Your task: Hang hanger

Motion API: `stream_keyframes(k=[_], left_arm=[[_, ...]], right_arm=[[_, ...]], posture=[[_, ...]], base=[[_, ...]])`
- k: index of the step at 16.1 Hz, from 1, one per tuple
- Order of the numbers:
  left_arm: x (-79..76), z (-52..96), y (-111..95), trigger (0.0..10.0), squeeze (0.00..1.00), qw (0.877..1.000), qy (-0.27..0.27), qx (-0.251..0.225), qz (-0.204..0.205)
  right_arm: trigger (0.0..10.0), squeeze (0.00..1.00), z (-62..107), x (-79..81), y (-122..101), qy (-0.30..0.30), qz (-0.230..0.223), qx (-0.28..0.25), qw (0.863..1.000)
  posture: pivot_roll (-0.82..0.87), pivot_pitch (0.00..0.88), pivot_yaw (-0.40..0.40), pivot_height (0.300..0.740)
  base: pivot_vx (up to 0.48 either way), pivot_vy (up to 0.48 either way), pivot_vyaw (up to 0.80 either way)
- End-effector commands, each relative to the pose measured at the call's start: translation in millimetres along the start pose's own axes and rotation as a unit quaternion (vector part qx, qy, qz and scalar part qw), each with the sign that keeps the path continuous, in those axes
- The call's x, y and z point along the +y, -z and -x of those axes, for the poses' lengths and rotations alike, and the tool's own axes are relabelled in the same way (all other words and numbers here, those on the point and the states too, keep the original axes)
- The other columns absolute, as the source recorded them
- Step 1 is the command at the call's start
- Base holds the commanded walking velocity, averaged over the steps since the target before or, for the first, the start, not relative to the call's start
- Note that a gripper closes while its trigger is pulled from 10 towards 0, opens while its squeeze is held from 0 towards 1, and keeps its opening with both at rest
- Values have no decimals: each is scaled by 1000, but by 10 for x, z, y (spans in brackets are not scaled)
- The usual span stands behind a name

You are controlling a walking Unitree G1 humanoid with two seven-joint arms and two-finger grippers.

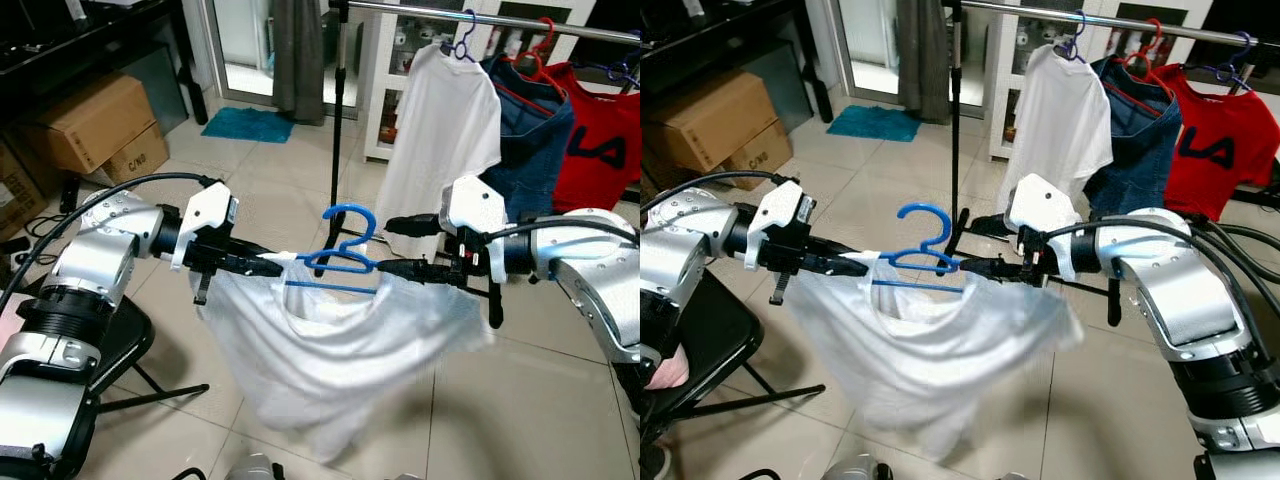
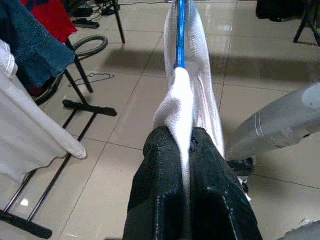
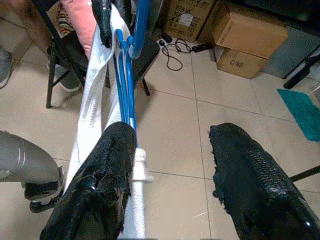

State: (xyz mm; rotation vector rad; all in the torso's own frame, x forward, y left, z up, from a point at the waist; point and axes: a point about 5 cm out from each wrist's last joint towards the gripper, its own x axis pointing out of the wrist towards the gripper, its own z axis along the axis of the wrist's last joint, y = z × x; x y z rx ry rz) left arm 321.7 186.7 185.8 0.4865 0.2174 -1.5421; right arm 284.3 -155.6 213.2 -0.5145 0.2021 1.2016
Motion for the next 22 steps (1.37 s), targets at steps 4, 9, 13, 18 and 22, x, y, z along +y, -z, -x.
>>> stream_keyframes(k=[4,9,13,18,22], left_arm=[[40,-18,-178,0,0,998,3,-3,-55],[57,16,-195,0,0,998,-19,-16,-65],[61,9,-204,0,0,997,-19,-21,-69],[73,18,-190,0,0,997,-20,-20,-65],[93,11,-185,10000,0,998,-30,-30,-54]], right_arm=[[0,0,-45,130,29,-61,-24,11,998],[0,0,-102,177,104,-63,-57,23,996],[0,0,-148,201,91,-63,-61,16,996],[0,0,-137,262,47,-87,-51,-2,995],[0,0,-126,280,38,-95,-48,-8,994]], posture=[[-1,0,25,740],[-2,0,22,740],[-2,0,22,740],[-3,0,21,740],[-3,0,21,740]], base=[[0,0,0],[0,0,0],[0,0,0],[0,0,0],[0,0,0]])
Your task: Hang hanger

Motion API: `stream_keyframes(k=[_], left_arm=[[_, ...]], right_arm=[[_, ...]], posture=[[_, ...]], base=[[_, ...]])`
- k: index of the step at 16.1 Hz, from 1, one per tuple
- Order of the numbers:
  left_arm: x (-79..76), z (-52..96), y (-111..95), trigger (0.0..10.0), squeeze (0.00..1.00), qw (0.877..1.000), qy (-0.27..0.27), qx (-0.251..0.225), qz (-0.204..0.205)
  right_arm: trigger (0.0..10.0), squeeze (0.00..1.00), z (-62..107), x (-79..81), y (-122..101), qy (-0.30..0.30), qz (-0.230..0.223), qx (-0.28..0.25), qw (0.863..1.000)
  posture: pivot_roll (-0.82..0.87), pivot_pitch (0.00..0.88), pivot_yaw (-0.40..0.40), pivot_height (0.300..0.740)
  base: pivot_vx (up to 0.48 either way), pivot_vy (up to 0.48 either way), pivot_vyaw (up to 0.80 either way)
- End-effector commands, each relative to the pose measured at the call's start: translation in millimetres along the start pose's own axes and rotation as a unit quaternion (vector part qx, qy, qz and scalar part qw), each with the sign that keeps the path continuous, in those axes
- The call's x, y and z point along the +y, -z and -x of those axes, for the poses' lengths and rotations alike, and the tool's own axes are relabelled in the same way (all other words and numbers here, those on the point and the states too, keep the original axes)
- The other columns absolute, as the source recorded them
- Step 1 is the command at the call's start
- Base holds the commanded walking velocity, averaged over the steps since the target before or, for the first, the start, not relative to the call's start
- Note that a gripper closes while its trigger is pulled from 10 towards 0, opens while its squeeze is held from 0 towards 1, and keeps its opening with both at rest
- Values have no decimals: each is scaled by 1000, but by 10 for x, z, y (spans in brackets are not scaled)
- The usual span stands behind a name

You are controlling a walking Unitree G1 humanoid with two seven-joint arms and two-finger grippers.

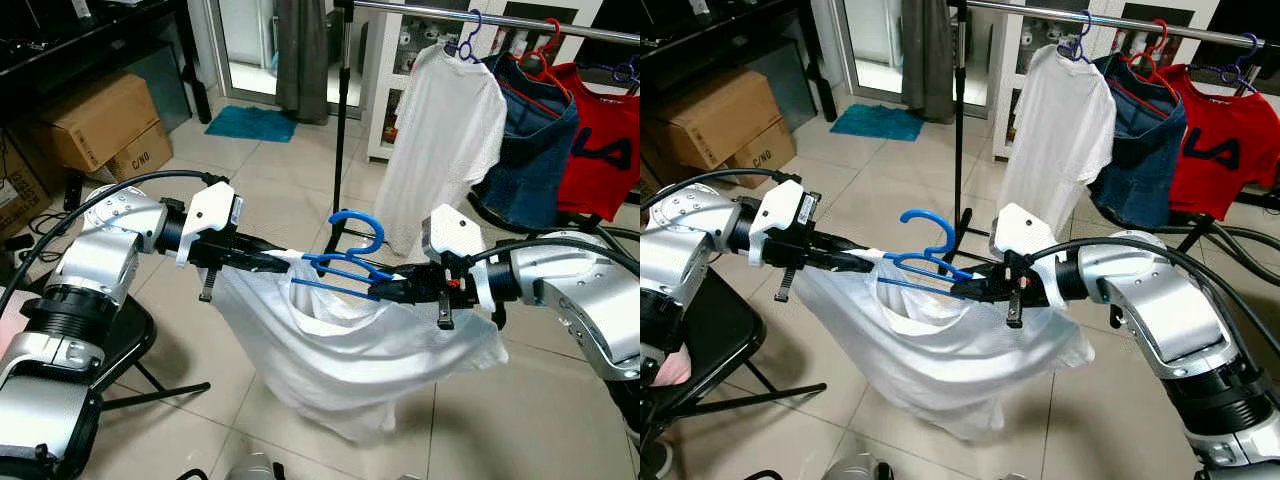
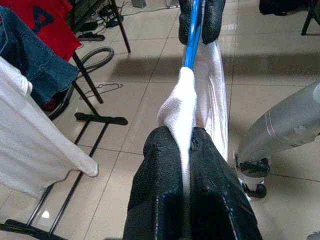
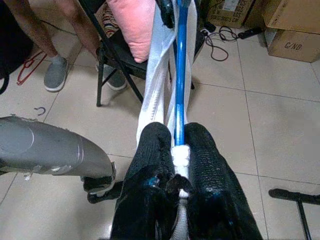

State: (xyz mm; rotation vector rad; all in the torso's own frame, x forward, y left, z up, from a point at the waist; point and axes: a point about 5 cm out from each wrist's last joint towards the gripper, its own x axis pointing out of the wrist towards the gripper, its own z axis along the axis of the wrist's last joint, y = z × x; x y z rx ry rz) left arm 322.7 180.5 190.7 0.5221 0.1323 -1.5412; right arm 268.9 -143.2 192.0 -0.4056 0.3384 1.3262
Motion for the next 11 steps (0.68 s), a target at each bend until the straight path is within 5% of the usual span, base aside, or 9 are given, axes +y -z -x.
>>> stream_keyframes(k=[1,2,9,10,11], left_arm=[[88,40,-114,10000,0,1000,-22,-19,-10],[99,44,-120,10000,1000,999,-23,-26,-3],[113,143,-212,10000,1000,998,-25,-54,6],[118,146,-218,10000,820,998,-34,-57,4],[122,145,-222,10000,4,997,-42,-62,6]], right_arm=[[0,0,5,53,-63,-18,16,-16,1000],[0,0,7,51,-63,-18,16,-16,1000],[0,0,7,35,135,11,-12,27,1000],[0,0,4,-13,172,39,-21,32,998],[0,0,0,-61,193,67,-30,34,997]], posture=[[-4,0,21,740],[-4,0,21,740],[3,0,19,740],[3,0,19,740],[3,0,19,740]], base=[[0,0,0],[0,0,0],[0,0,0],[0,0,0],[0,0,0]])
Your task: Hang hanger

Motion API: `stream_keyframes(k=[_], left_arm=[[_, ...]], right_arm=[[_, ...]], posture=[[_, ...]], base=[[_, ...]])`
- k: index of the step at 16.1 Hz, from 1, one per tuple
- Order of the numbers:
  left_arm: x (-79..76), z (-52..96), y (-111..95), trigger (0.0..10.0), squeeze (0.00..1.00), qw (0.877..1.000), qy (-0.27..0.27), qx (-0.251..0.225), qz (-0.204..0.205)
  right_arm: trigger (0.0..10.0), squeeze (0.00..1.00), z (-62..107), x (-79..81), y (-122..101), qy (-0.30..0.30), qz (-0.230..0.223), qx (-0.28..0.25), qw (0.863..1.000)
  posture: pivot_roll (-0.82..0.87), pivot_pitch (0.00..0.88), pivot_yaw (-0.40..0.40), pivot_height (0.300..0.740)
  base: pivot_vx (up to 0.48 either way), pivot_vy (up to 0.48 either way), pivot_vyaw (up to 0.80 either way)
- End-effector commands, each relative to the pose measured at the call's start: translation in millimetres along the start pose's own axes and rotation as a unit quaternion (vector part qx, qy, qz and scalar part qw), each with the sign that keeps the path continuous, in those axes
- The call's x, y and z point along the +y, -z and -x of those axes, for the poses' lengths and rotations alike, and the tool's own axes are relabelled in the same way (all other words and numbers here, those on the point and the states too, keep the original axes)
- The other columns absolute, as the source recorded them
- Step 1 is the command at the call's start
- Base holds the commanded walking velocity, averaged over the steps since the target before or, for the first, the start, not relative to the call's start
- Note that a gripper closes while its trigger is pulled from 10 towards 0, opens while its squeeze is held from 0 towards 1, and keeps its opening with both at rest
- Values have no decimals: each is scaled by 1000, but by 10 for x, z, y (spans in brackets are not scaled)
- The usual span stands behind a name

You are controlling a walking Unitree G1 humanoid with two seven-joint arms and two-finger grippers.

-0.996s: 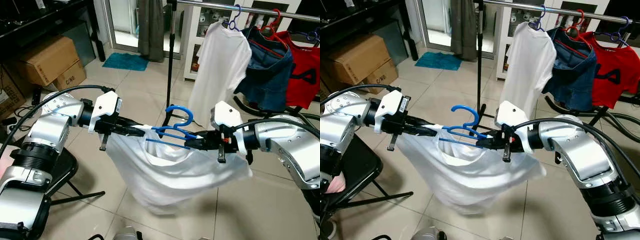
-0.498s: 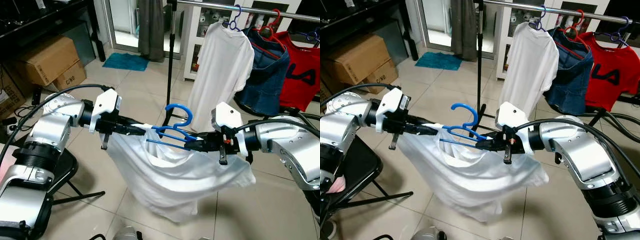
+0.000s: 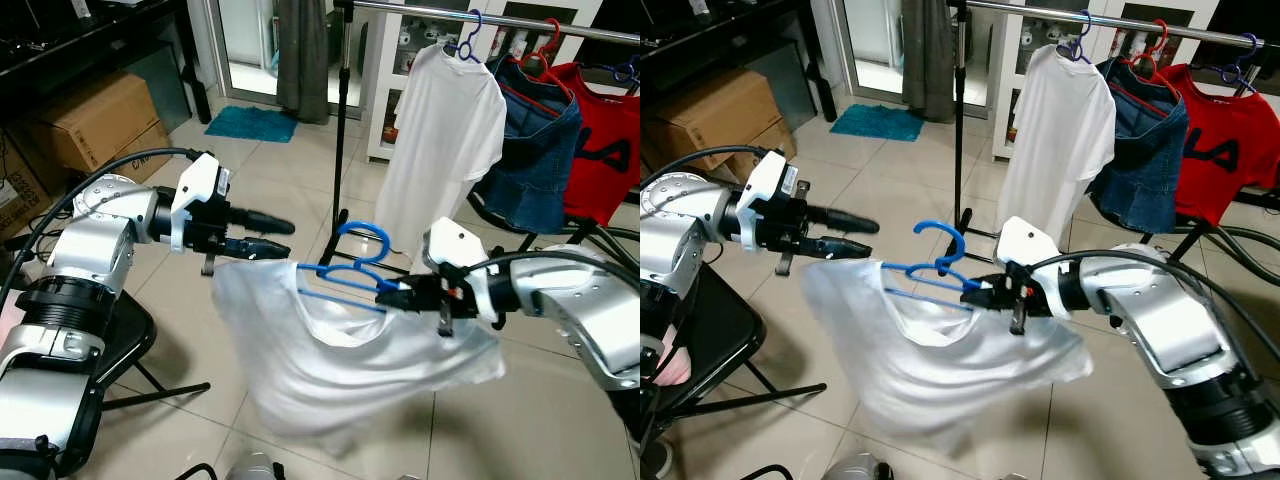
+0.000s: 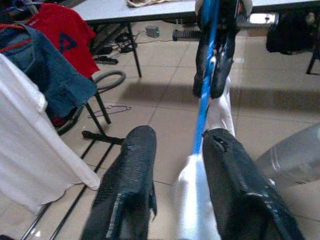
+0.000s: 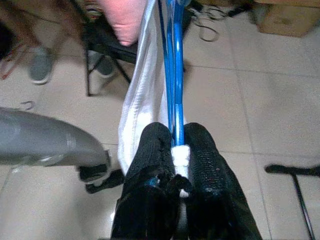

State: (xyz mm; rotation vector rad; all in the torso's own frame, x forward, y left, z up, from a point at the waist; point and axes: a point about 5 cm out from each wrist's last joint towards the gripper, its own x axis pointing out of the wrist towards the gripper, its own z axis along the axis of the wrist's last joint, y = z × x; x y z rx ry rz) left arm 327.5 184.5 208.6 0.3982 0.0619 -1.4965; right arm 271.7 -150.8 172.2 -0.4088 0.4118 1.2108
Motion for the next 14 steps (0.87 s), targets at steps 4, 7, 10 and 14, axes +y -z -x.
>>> stream_keyframes(k=[4,7,10,14], left_arm=[[106,0,-86,10000,0,998,-63,-13,-14],[282,86,-27,10000,0,974,-226,12,-3],[179,10,191,10000,0,956,-291,24,38],[21,-415,391,10000,1000,931,-358,-6,72]], right_arm=[[0,0,-28,-47,-12,42,-15,-8,999],[0,0,-144,-136,8,140,-63,-16,988],[0,0,-241,-174,-8,210,-102,-37,972],[0,0,-424,-128,-72,271,-137,-87,949]], posture=[[5,0,19,740],[2,0,24,740],[13,0,18,740],[17,0,-5,740]], base=[[0,0,0],[0,0,0],[0,0,0],[0,0,0]])
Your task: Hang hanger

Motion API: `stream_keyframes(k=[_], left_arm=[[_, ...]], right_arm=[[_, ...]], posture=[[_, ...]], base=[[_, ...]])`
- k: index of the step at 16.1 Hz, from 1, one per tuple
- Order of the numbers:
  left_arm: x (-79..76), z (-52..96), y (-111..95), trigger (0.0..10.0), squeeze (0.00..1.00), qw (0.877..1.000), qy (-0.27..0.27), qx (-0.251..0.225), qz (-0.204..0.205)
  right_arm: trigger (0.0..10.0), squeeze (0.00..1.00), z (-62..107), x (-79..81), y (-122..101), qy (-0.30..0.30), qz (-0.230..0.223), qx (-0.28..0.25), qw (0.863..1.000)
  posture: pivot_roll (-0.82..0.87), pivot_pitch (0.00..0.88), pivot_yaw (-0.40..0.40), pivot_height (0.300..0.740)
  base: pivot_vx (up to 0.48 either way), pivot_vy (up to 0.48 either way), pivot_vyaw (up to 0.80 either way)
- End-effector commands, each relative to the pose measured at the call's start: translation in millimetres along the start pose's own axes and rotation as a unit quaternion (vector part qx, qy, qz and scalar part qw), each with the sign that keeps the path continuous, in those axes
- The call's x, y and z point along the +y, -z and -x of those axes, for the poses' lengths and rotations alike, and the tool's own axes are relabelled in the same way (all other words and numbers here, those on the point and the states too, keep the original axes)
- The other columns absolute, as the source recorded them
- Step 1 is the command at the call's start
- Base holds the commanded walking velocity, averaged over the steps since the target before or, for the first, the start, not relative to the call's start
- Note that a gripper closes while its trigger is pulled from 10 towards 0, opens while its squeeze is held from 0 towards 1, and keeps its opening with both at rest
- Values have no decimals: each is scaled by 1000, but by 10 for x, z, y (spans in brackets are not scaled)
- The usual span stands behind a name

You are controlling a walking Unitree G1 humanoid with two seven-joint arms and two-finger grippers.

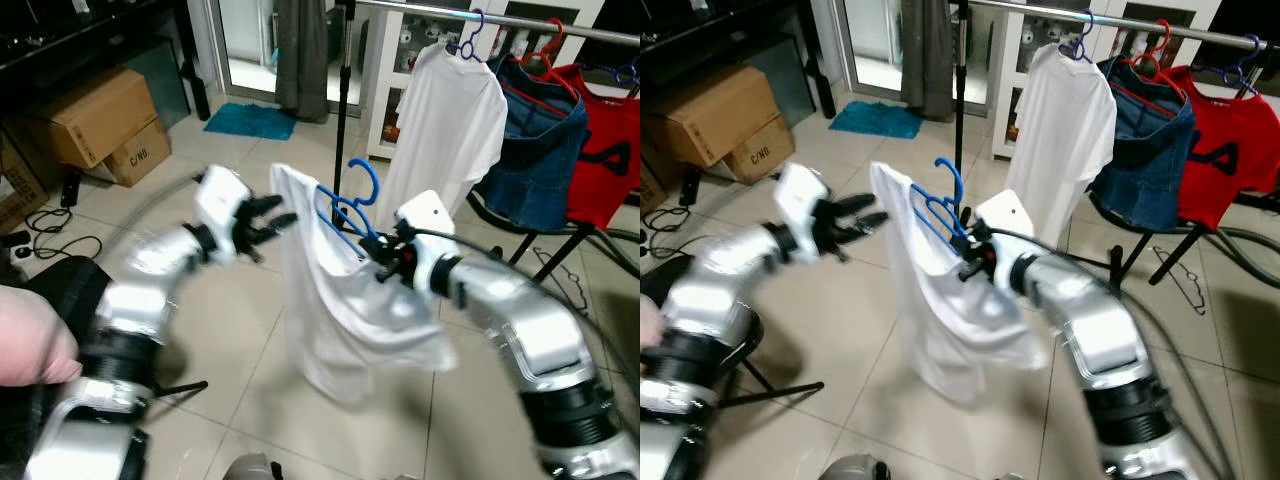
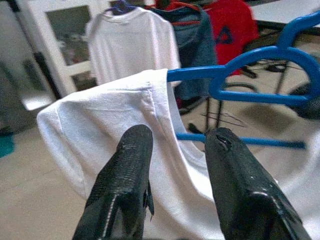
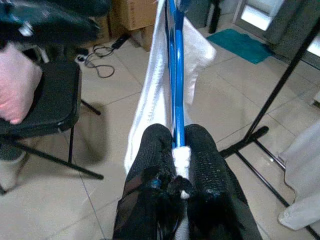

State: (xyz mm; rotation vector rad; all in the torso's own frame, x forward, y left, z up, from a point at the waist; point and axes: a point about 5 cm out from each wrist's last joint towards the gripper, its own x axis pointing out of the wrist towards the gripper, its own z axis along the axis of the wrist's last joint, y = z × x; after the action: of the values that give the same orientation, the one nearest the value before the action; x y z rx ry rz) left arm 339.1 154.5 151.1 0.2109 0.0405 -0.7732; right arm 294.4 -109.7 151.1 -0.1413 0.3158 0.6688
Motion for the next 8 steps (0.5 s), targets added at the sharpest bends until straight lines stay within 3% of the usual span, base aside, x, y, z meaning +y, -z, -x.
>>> stream_keyframes(k=[1,2,3,4,6,8], left_arm=[[5,-61,-52,10000,1000,999,-25,-6,-25],[-20,-120,-53,10000,1000,999,-31,-11,-27],[-61,-226,-95,10000,365,998,-40,-24,-34],[-79,-290,-143,10000,39,997,-54,-31,-36],[-109,-407,-294,10000,0,995,-65,-54,-59],[-112,-432,-295,10000,0,994,-68,-54,-61]], right_arm=[[0,0,20,-42,-57,24,4,-24,999],[0,0,10,-24,-58,24,-3,-30,999],[0,0,-5,37,-63,9,-7,-41,999],[0,0,-9,78,-67,1,-15,-46,999],[0,0,0,103,-73,1,-24,-50,998],[0,0,4,107,-86,-1,-30,-55,998]], posture=[[15,0,-7,740],[15,0,-7,740],[6,0,-3,740],[2,0,2,740],[-6,0,13,740],[-11,0,21,740]], base=[[0,0,0],[0,0,0],[0,0,0],[0,0,0],[0,0,0],[0,0,0]])
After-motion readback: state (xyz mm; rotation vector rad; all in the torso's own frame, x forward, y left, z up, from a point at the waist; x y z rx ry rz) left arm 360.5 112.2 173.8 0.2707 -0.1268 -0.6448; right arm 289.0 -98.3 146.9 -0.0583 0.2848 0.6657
